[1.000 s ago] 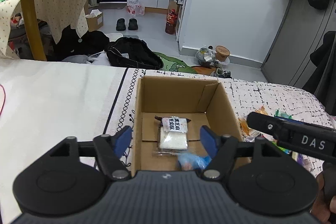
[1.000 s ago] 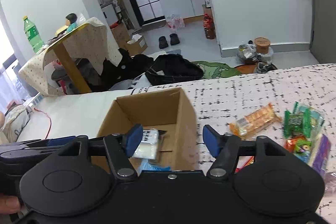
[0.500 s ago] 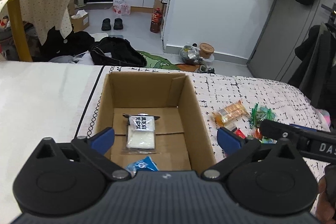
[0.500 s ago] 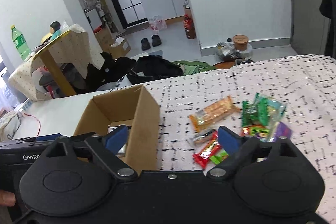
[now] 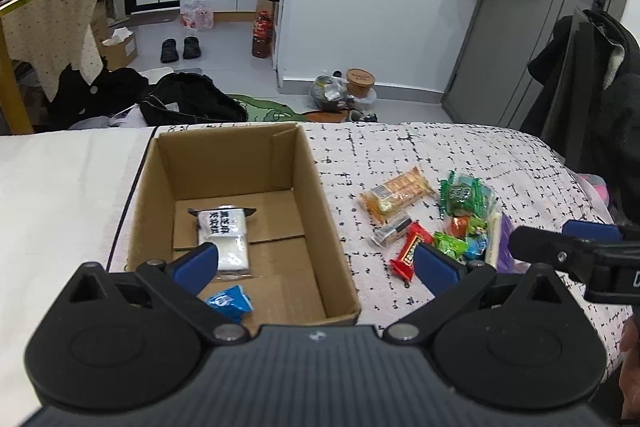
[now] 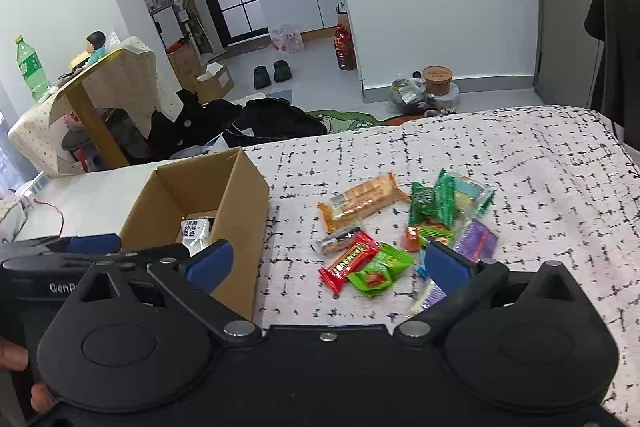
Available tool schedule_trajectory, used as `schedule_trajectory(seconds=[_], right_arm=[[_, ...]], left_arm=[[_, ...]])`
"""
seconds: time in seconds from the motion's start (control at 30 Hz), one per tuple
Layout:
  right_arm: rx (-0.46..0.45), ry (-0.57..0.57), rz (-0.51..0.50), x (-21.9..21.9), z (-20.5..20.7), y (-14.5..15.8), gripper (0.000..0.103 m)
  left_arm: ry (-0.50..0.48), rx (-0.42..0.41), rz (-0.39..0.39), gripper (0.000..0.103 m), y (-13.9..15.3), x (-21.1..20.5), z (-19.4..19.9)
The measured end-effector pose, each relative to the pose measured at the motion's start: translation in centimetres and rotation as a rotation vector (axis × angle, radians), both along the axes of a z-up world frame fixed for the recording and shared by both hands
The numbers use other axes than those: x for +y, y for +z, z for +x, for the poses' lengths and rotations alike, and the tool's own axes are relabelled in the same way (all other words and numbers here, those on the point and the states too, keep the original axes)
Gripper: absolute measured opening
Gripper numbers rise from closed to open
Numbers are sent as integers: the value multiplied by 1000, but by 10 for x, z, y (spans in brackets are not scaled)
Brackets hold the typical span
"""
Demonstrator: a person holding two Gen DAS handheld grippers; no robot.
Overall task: Organize snacks
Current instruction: 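Move both tools back over the snack pile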
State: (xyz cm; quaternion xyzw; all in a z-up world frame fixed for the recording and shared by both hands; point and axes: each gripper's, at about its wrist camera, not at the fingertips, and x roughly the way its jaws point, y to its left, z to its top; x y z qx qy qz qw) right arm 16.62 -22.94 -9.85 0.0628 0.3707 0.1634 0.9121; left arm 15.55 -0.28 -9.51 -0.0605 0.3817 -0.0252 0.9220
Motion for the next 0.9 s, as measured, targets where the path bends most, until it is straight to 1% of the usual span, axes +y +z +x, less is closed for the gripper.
schedule_trajectory(seconds=[0.13,0.33,0.47,0.7,0.9], right_arm=[[10,-15,-5,-13,-3,-2,103],[26,-41,-16,-30,-9,-7,103],[31,-63,-26,-41,-11,-9,103],[61,-114,-31,-61,-11,-17,103],[93,-157,-13,-76,-9,-27,103]], left_arm=[[-25,-8,3,103,3,-7,1],[-104,-14,30,103,5,-25,4],[-132,-17,40,103,6,-35,8],[-156,-1,59,103,4,-54,20],[-185,33,59,103,-5,-70,29]])
